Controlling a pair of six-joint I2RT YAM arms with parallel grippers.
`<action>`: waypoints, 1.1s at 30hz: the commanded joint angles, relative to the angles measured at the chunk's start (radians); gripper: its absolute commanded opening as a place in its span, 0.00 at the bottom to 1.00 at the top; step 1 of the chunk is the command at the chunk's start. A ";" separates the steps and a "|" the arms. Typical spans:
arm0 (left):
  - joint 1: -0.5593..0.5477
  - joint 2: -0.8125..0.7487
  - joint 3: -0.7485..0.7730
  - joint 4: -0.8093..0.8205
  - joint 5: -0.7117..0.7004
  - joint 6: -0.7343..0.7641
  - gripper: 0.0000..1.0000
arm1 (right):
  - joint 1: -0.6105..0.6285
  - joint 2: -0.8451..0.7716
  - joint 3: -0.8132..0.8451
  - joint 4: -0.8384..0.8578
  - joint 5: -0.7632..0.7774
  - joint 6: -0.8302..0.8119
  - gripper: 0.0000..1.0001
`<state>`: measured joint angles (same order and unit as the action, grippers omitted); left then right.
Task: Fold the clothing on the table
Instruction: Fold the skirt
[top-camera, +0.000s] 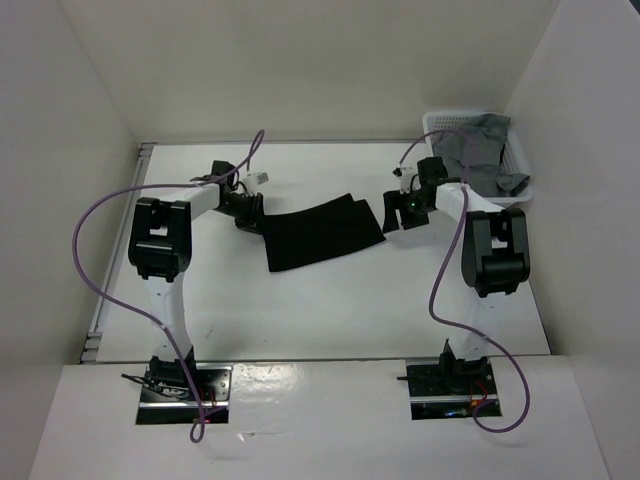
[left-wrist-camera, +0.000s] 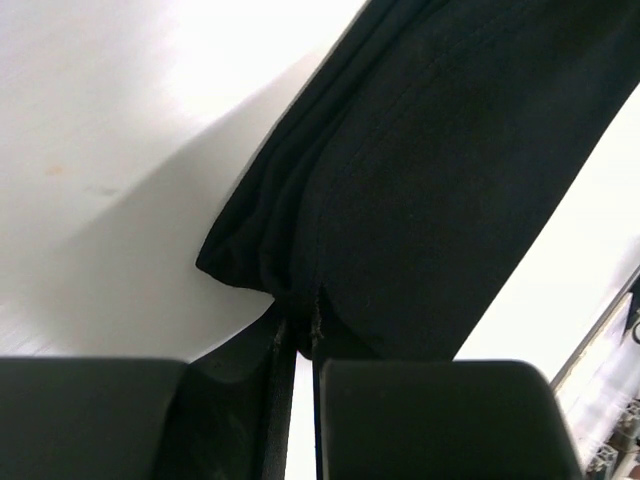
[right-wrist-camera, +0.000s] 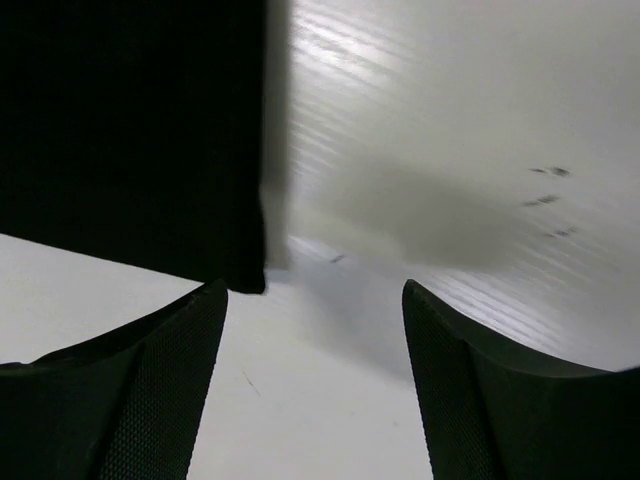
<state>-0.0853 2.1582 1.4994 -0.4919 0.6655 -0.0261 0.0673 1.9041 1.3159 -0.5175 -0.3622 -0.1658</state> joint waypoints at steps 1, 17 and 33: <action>-0.036 0.009 -0.001 0.004 -0.089 0.061 0.12 | 0.014 0.055 0.022 0.020 -0.141 -0.007 0.74; -0.085 -0.029 -0.111 0.032 -0.126 0.091 0.14 | 0.014 0.199 0.055 -0.012 -0.270 -0.037 0.66; -0.094 -0.029 -0.120 0.032 -0.116 0.091 0.14 | 0.014 0.230 0.046 -0.003 -0.300 -0.046 0.37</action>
<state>-0.1654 2.1075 1.4258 -0.4107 0.6289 0.0223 0.0738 2.0800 1.3766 -0.5011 -0.7197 -0.1848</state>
